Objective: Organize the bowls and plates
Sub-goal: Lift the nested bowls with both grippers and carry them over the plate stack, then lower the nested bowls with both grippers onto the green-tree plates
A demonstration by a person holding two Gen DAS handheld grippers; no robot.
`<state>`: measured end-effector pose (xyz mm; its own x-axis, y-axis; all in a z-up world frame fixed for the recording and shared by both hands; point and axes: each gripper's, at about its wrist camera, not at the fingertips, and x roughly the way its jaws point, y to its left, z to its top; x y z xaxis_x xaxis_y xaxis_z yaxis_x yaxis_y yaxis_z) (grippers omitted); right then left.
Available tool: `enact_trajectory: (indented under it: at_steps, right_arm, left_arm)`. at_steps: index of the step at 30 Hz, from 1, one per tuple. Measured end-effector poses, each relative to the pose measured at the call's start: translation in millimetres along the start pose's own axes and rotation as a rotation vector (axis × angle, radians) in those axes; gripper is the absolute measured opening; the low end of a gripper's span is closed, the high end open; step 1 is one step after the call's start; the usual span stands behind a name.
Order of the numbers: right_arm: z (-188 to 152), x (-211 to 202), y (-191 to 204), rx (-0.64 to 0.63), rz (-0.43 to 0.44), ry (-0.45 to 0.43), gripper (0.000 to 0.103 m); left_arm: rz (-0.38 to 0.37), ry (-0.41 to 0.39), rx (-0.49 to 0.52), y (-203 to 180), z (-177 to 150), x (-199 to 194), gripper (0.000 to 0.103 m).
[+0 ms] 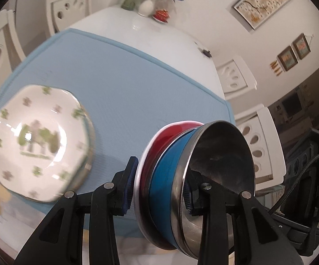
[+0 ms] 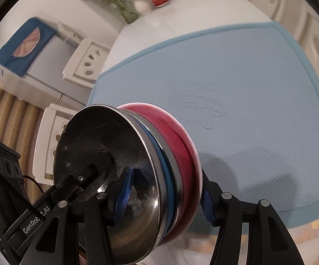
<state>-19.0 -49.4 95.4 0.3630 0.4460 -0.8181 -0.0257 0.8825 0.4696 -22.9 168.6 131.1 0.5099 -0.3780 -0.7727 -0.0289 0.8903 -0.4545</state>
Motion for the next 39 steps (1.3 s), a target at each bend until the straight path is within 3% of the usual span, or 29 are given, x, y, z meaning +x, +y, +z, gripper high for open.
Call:
enact_trajectory:
  at_steps: [7, 15, 25, 39]
  right_arm:
    - [2, 31, 79, -0.041, 0.03, 0.001, 0.055]
    - [-6, 86, 143, -0.079, 0.034, 0.061, 0.055]
    - [-6, 136, 162, -0.085, -0.021, 0.144, 0.055]
    - [-1, 165, 161, -0.031, -0.073, 0.193, 0.055]
  left_arm:
    - [0.03, -0.048, -0.009, 59, 33, -44, 0.032]
    - [0.058, -0.042, -0.036, 127, 46, -57, 0.032]
    - [0.056, 0.014, -0.069, 176, 48, -44, 0.032]
    - [0.039, 0.067, -0.012, 185, 55, -23, 0.032]
